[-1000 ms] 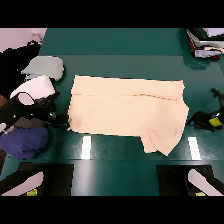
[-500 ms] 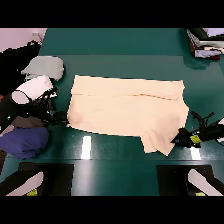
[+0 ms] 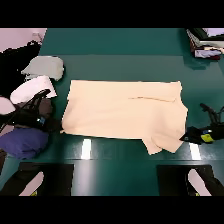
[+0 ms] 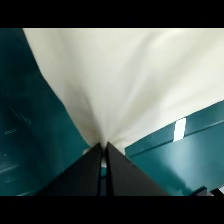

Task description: Fold the shirts.

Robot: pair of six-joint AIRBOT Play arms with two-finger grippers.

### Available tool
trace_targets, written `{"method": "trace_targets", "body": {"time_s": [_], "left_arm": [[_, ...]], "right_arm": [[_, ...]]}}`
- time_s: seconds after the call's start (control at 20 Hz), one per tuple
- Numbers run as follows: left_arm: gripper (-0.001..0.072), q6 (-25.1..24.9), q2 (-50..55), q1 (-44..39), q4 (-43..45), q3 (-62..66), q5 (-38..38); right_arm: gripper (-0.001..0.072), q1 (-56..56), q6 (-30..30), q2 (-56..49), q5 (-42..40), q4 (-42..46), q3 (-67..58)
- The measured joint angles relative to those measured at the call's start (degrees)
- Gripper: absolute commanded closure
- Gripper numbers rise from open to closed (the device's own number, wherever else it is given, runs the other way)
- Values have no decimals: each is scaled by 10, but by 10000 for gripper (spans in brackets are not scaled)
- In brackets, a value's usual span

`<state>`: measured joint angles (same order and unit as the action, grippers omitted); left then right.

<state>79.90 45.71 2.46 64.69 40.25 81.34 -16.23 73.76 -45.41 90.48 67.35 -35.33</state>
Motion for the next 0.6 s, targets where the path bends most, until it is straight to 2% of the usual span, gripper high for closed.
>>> {"method": "trace_targets", "body": {"time_s": [0.15,0.3,0.45,0.6], "left_arm": [[684,16,-41,0,2,-2,38],[684,21,-43,0,-2,11,7],[684,17,-2,0,-3,31,-63],[683,11,80,0,-4,68,-136]], "right_arm": [[700,0,10,60,7,21,-36],[700,7,16,58,-10,12,-92],[699,48,17,-14,-46,6,-156],[699,105,17,-130,-96,4,-234]]}}
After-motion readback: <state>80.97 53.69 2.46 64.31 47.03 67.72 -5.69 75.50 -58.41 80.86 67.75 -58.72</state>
